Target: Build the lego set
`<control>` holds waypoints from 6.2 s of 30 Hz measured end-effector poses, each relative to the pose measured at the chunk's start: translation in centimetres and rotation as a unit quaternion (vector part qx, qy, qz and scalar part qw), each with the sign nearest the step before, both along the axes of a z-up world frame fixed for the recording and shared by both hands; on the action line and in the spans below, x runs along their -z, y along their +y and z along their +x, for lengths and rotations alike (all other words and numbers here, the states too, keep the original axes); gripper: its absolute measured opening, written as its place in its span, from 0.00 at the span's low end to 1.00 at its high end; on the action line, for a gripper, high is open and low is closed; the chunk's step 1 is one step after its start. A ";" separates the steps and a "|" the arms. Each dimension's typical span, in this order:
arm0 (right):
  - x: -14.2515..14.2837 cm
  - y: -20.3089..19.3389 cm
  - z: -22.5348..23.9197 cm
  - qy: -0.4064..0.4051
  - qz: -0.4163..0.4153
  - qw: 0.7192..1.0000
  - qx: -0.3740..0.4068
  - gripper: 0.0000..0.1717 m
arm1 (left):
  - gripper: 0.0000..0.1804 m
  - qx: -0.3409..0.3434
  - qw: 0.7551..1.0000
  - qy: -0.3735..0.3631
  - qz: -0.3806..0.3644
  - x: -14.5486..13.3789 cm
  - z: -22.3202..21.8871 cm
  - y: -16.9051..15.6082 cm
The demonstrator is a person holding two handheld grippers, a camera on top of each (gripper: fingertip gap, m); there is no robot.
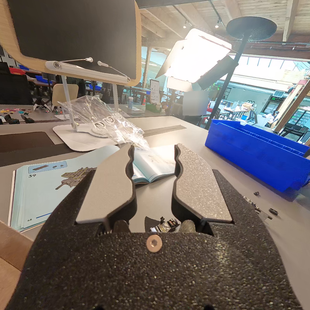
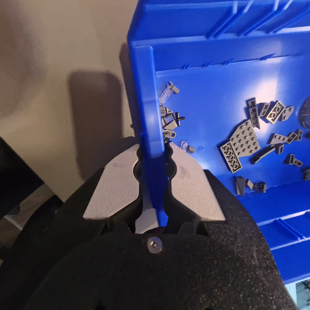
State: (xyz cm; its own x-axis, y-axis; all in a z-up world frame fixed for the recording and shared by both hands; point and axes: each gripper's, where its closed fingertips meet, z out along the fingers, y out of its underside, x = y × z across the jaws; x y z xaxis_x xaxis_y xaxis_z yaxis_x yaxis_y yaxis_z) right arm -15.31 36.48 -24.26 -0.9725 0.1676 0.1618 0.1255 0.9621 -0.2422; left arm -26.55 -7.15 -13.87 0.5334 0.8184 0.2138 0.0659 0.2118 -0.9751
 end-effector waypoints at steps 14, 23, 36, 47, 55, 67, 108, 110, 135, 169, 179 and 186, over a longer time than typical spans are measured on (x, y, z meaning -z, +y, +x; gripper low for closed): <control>-6.5 1.3 -2.5 -0.056 -0.103 0.993 0.020 0.18 | 0.24 0.006 0.990 -0.085 -0.109 2.7 0.8 1.9; -6.7 4.3 -5.0 -0.032 -0.090 0.993 0.063 0.17 | 0.24 -0.014 0.961 -0.196 -0.193 4.8 4.4 2.5; -6.1 5.6 -6.8 -0.028 -0.088 0.993 0.066 0.17 | 0.27 -0.071 0.904 -0.332 -0.259 8.4 7.0 0.7; -5.5 4.4 -6.5 -0.043 -0.073 0.996 0.009 0.16 | 0.27 -0.091 0.895 -0.344 -0.268 9.3 7.2 -0.1; -1.8 2.9 -5.4 -0.078 0.055 0.967 -0.236 0.15 | 0.27 -0.085 0.905 -0.331 -0.254 9.6 7.1 1.0; 0.2 0.7 -4.8 -0.135 0.060 0.913 -0.382 0.14 | 0.27 -0.103 0.923 -0.309 -0.205 9.5 9.0 0.8; 1.4 2.7 -5.6 -0.109 0.126 0.930 -0.326 0.06 | 0.27 -0.063 0.937 -0.299 -0.166 9.4 8.9 1.1; 1.4 2.9 -5.5 -0.111 0.129 0.929 -0.329 0.05 | 0.27 -0.062 0.938 -0.300 -0.165 9.3 8.9 1.0; 1.1 -17.2 5.1 0.018 -0.085 0.986 -0.142 0.05 | 0.27 -0.078 0.935 -0.299 -0.175 9.4 9.0 0.9; -0.5 -1.1 -1.4 -0.242 -0.033 0.903 -0.354 0.03 | 0.26 -0.087 0.917 -0.334 -0.201 10.7 8.6 0.7; 1.3 -1.0 -2.6 -0.223 -0.022 0.898 -0.379 0.00 | 0.26 -0.102 0.915 -0.339 -0.193 10.8 8.5 0.2; 0.1 -1.4 -1.9 -0.243 -0.063 0.890 -0.380 0.01 | 0.26 -0.100 0.912 -0.345 -0.200 11.0 8.5 0.3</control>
